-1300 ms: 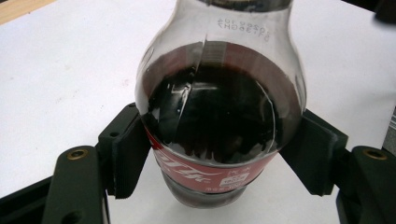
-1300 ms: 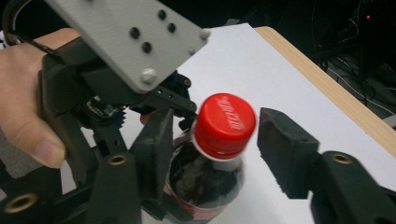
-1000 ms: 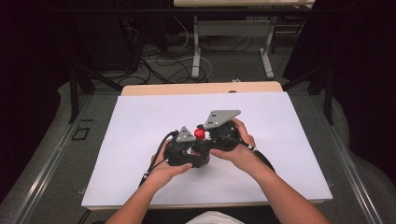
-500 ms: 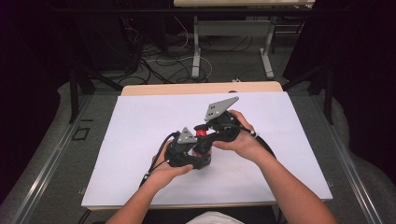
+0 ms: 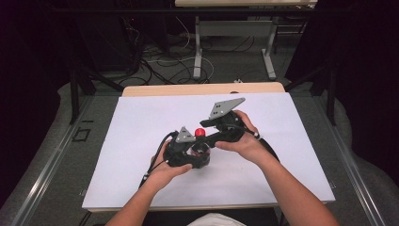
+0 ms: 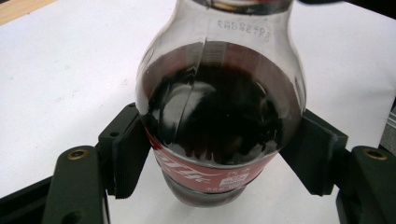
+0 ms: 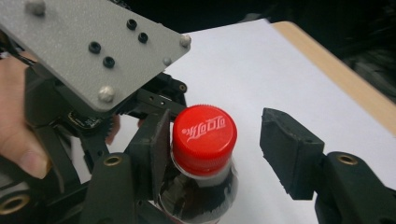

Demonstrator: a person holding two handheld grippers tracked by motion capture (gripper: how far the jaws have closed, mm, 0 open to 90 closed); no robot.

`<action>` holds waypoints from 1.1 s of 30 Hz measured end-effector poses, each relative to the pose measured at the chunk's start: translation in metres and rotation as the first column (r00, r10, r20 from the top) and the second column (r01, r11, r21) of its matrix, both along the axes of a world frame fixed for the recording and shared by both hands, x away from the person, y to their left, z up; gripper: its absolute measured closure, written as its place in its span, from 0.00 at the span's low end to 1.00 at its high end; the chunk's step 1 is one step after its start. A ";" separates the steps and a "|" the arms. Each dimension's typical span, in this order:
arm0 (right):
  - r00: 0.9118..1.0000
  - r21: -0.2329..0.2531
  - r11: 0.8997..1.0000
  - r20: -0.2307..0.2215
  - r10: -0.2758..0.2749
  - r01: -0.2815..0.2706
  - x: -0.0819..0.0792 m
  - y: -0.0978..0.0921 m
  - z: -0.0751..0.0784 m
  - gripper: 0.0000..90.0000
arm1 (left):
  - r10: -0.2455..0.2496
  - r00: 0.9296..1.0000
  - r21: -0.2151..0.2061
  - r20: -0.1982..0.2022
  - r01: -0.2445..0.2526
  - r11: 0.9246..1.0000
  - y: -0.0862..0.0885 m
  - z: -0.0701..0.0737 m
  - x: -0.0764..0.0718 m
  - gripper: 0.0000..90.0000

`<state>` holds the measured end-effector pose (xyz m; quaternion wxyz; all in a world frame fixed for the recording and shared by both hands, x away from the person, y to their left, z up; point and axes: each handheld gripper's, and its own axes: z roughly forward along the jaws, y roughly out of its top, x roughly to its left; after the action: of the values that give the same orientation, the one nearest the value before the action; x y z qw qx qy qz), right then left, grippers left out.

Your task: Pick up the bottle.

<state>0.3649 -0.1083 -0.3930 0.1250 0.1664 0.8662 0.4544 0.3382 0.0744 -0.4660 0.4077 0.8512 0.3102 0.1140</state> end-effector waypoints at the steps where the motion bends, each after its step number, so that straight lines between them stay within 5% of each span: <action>1: 1.000 0.008 1.000 0.008 -0.029 0.029 -0.006 0.001 0.000 0.49 | -0.003 1.000 0.005 -0.001 0.003 1.000 0.001 0.000 0.000 0.33; 9: 0.995 0.014 0.996 0.048 -0.084 0.083 -0.020 0.009 -0.002 0.59 | 0.005 1.000 0.005 0.010 -0.005 1.000 -0.002 -0.001 -0.001 0.33; 17: 0.991 0.037 0.991 0.036 -0.127 0.126 -0.020 0.015 -0.005 0.67 | -0.020 1.000 0.016 0.003 0.020 1.000 -0.005 -0.001 -0.003 0.33; 27: 0.999 0.014 1.000 -0.033 -0.002 0.002 -0.005 0.008 -0.003 0.68 | -0.038 0.999 0.032 -0.014 0.039 0.999 -0.004 -0.001 -0.004 0.33; 33: 0.989 -0.027 0.991 -0.072 0.129 -0.132 0.007 0.004 0.003 0.69 | -0.047 0.999 0.008 -0.009 0.047 0.999 -0.008 -0.003 -0.005 0.33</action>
<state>0.3723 -0.1041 -0.3904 0.0673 0.1231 0.8860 0.4419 0.3334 0.0669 -0.4685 0.4055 0.8603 0.2916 0.1018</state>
